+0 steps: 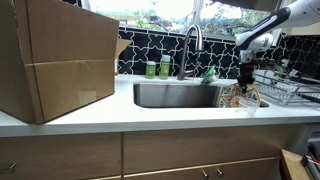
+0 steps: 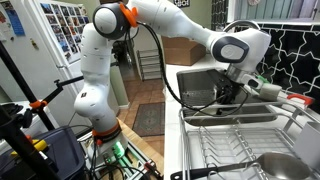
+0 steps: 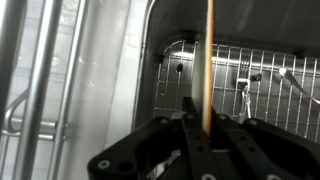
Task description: Rinse the plate with the water, then put it on the dish rack
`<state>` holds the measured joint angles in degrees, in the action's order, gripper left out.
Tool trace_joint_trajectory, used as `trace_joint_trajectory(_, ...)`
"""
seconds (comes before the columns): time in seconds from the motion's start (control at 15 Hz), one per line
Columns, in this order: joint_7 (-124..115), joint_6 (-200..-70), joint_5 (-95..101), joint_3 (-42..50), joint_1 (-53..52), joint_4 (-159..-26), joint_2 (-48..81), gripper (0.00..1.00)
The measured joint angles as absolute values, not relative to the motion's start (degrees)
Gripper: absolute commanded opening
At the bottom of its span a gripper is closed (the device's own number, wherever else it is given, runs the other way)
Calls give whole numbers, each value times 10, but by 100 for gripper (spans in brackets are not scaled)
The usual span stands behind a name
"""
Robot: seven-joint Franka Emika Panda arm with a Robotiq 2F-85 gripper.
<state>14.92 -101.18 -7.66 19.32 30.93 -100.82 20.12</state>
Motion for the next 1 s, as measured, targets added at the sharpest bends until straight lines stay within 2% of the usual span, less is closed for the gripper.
trace_joint_trajectory(0.87, 180, -1037, -258, 185, 318, -1005, 199, 3)
trace_joint_trajectory(0.93, 180, -1042, -255, 185, 318, -1004, 199, 10)
trace_joint_trajectory(1.0, 180, -1043, -254, 185, 317, -1004, 199, 10)
